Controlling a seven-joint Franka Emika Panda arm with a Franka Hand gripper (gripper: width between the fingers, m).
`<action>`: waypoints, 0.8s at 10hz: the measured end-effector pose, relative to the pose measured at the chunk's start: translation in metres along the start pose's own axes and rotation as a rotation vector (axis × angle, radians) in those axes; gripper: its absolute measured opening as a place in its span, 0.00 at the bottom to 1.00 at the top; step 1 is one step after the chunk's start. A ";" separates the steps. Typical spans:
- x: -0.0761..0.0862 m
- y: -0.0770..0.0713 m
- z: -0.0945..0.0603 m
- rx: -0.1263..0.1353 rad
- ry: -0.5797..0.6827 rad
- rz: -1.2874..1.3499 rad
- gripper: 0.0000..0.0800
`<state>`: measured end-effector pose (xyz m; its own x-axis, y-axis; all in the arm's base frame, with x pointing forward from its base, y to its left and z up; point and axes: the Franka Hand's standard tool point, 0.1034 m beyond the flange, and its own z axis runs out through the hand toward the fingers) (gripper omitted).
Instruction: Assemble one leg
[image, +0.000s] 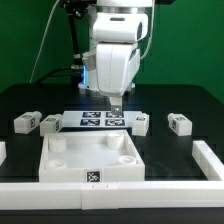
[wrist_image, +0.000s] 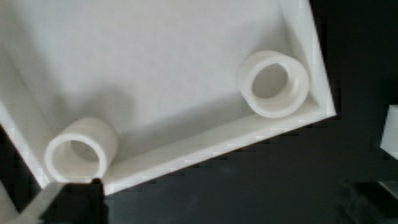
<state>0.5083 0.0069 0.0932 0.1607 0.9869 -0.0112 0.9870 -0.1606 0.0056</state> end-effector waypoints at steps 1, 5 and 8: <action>-0.015 -0.009 0.011 -0.029 0.008 -0.108 0.81; -0.054 -0.033 0.040 -0.031 0.010 -0.315 0.81; -0.060 -0.040 0.061 0.011 0.019 -0.321 0.81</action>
Offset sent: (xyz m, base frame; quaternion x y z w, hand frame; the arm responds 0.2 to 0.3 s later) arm -0.0179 -0.0212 -0.0188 -0.0448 0.0307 -0.1931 0.9797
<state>0.4591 -0.0467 0.0328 -0.1589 0.9873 0.0076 0.9873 0.1590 -0.0064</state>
